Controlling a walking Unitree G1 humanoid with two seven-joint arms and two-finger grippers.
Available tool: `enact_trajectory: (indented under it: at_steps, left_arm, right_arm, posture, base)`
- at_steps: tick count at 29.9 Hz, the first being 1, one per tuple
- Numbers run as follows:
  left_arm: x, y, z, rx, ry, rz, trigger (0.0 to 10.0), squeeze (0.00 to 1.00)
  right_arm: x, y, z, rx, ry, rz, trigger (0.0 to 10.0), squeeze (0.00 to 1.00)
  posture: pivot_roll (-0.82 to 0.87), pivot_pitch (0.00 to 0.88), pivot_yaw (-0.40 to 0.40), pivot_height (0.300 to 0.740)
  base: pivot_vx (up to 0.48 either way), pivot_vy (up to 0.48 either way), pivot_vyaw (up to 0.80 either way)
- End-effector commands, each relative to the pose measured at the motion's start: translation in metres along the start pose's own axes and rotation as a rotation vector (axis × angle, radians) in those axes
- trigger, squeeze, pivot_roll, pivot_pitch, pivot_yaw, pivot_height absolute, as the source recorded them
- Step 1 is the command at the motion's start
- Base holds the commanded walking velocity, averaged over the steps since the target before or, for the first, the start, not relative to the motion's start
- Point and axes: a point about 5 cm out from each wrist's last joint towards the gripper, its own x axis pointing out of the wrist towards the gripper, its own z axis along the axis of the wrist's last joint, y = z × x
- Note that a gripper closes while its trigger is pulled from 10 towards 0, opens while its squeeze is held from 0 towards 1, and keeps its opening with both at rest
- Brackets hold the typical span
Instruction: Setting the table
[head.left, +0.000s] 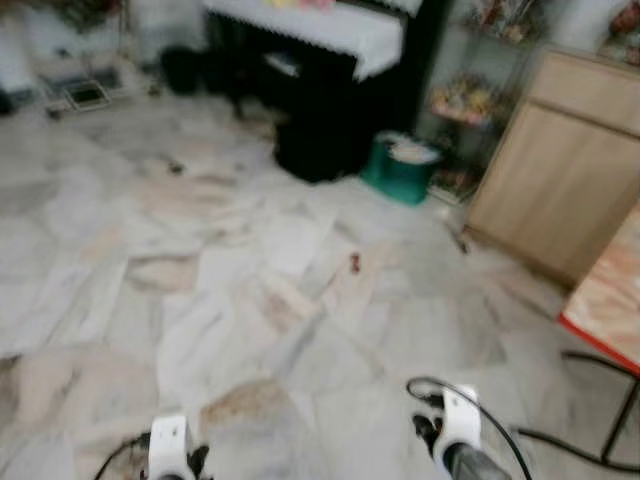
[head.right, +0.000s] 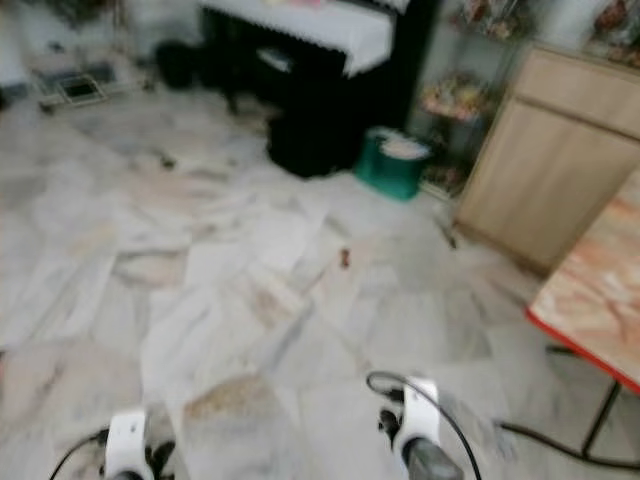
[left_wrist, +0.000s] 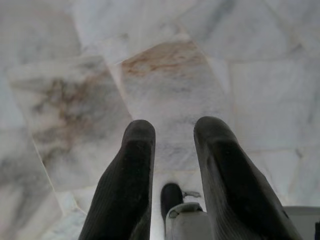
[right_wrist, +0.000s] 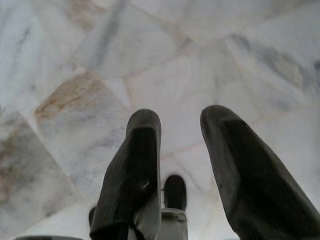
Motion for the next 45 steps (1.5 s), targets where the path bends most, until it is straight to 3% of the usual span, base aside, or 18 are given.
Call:
enact_trajectory:
  at_steps: [1, 35, 45]
  left_arm:
    - [0.0, -0.004, -0.001, -0.01, 0.005, -0.01, 10.0, 0.0]
    - [-0.001, -0.006, -0.005, -0.019, 0.021, -0.014, 10.0, 0.0]
    - [0.002, -0.002, 0.003, -0.03, 0.0, 0.005, 10.0, 0.0]
  right_arm:
    - [-0.001, -0.006, -0.002, -0.001, 0.005, -0.018, 10.0, 0.0]
    - [-0.001, -0.005, -0.002, -0.004, 0.005, -0.017, 10.0, 0.0]
    - [0.001, -0.003, 0.008, 0.005, -0.026, -0.019, 10.0, 0.0]
  posture:
    - [0.0, 0.0, 0.004, 0.74]
    - [0.0, 0.0, -0.003, 0.74]
    - [0.03, 0.0, -0.009, 0.74]
  base:
    - [0.0, 0.0, -0.76]
    - [0.0, 0.0, -0.76]
    - [0.0, 0.0, 0.0]
